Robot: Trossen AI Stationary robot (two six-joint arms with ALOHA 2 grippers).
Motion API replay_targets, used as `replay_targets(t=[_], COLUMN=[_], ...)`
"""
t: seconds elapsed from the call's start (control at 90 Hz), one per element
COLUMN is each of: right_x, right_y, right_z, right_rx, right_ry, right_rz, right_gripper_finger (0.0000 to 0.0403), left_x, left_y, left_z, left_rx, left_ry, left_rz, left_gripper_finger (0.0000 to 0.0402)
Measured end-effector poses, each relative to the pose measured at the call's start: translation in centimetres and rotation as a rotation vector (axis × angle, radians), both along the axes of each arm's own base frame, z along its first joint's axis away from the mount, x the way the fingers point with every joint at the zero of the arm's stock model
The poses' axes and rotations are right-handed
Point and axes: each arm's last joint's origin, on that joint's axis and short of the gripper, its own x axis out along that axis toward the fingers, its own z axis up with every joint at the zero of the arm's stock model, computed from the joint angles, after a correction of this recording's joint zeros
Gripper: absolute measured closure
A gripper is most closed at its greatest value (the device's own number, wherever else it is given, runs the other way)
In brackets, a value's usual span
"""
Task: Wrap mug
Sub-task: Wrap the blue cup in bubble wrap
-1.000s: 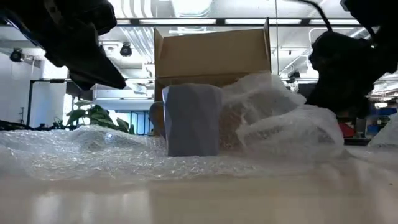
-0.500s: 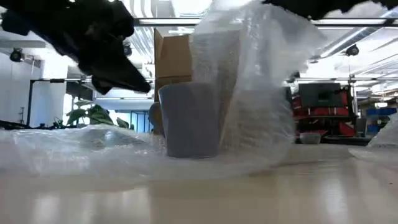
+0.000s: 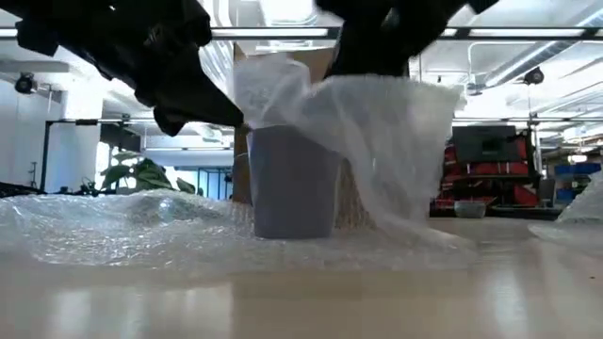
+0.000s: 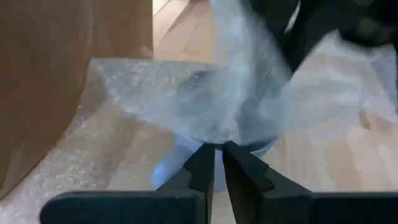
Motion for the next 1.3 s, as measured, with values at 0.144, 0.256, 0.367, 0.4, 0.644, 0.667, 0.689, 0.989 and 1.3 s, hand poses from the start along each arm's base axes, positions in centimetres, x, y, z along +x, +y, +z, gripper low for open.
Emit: replay_targets(t=[0.144, 0.256, 0.367, 0.4, 0.644, 0.667, 0.689, 0.989, 1.3], right_x=[1.8, 2.5, 2.7, 2.6, 1.8, 1.7, 1.6, 0.4, 2.5], right_y=[0.4, 0.5, 0.4, 0.3, 0.2, 0.2, 0.2, -1.7, -2.3], right_z=[-0.7, -0.3, 0.3, 0.6, 2.8, 3.2, 3.7, 7.0, -0.3], right_rx=[-0.026, -0.045, -0.052, -0.05, -0.027, -0.025, -0.023, 0.028, 0.126], right_ry=[0.06, 0.054, 0.041, 0.036, 0.021, 0.008, -0.01, -0.048, 0.168], right_rz=[0.007, 0.035, 0.033, 0.031, 0.034, 0.033, 0.031, -0.054, -0.049], right_gripper_finger=[0.0403, 0.0403, 0.0403, 0.0403, 0.0403, 0.0403, 0.0403, 0.0403, 0.0403], left_x=[1.0, 2.2, 3.2, 3.5, 5.6, 5.6, 5.7, 6.0, 5.1], left_y=[0.0, 0.2, 0.3, 0.2, -0.5, -0.6, -0.6, -0.8, -0.8], left_z=[3.1, 3.5, 1.7, 1.0, -2.4, -2.5, -2.6, -2.7, -1.4], left_rx=[0.052, 0.082, 0.095, 0.086, 0.053, 0.051, 0.051, 0.041, 0.028], left_ry=[0.018, 0.045, 0.116, 0.144, 0.178, 0.178, 0.179, 0.151, 0.144], left_rz=[-0.01, 0.002, 0.001, -0.019, -0.06, -0.059, -0.059, -0.063, -0.084], left_gripper_finger=[0.0381, 0.0381, 0.0381, 0.0381, 0.0381, 0.0381, 0.0381, 0.0381, 0.0381])
